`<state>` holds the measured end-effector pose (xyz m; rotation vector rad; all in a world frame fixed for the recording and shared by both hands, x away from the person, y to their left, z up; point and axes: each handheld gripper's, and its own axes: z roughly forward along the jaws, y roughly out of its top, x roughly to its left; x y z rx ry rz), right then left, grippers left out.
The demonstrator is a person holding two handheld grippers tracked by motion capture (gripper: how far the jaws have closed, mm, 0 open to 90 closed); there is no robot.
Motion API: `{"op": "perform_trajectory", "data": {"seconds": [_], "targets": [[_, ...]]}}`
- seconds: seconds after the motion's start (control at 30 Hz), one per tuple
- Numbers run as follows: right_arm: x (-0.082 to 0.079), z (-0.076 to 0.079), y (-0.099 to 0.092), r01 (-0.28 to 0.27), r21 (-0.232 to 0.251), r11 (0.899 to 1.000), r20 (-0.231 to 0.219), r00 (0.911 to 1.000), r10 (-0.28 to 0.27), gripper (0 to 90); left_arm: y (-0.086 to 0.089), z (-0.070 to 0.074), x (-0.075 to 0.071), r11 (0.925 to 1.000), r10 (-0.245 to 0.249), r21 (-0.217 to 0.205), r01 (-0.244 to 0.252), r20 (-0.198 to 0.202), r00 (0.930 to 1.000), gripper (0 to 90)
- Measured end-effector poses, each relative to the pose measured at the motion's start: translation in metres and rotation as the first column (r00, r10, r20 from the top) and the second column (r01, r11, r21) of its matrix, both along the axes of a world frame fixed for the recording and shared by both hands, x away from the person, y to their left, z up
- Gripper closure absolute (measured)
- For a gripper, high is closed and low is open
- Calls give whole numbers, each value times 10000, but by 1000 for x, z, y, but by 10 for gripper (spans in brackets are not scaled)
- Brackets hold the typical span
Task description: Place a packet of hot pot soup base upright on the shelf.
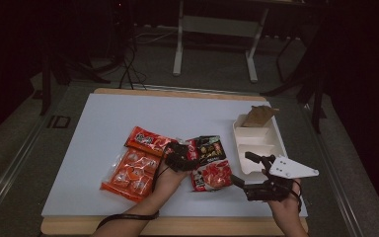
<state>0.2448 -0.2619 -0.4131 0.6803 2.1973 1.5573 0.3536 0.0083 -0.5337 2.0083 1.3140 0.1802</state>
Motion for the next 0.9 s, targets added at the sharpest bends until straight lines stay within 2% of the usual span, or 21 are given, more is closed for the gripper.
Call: {"op": "perform_trajectory", "data": {"seconds": [0.03, 0.13, 0.3, 0.4, 0.57, 0.7, 0.8, 0.9], "targets": [[0, 0, 1, -8, -41, 10000, -1, 10000, 8, 137, -1, 0, 1, 10000, -71, 44, 71, -7, 10000, 622], [1, -1, 2, 0, -107, 9999, -3, 10000, 0, 137, -5, 0, -2, 9989, -215, 425, 201, 317, 9993, 663], [2, -2, 2, -12, -120, 9999, -43, 10000, 11, 137, -15, 3, -3, 9964, -373, 776, 327, 580, 9976, 784], [0, -1, 2, -57, -109, 9999, 4, 10000, 58, 137, -19, 4, -2, 9938, -648, 948, 577, 736, 9952, 853], [2, -1, -3, 23, -29, 10000, -17, 10000, -23, 138, -18, 9, 2, 9915, -925, 963, 869, 553, 9942, 879], [2, -1, -4, 43, -6, 10000, -30, 10000, -43, 138, -16, 12, 3, 9905, -1051, 958, 990, 611, 9926, 887], [2, 0, -6, 115, 14, 9999, 1, 9999, -115, 138, -14, 15, 1, 9886, -1134, 1092, 1041, 822, 9901, 888], [3, 0, -7, 187, 141, 9997, 71, 9998, -188, 139, -12, 18, -2, 9888, -1166, 1056, 1056, 1043, 9877, 888]]}}
